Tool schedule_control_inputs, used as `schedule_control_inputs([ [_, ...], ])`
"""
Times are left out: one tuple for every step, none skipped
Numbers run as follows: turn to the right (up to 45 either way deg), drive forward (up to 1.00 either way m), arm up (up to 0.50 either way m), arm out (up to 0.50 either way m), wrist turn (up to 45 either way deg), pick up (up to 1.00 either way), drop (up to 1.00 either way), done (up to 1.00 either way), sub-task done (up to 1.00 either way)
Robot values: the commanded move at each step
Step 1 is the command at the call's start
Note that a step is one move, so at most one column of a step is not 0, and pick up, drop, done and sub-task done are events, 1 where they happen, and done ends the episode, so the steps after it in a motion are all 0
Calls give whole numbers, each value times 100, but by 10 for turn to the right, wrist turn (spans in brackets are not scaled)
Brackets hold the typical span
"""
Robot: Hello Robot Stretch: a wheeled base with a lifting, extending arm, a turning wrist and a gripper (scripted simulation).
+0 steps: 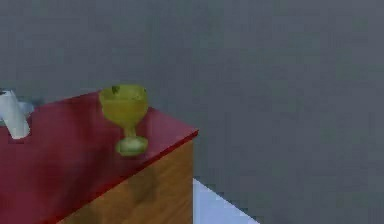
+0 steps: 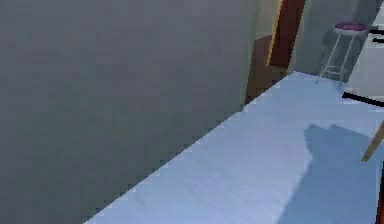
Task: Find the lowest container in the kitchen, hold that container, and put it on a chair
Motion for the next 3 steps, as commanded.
schedule_control_inputs([
  [450, 0, 0, 0, 0, 0, 0, 0, 0],
  [150, 0, 0, 0, 0, 0, 0, 0, 0],
  [0, 0, 50, 0, 0, 0, 0, 0, 0],
])
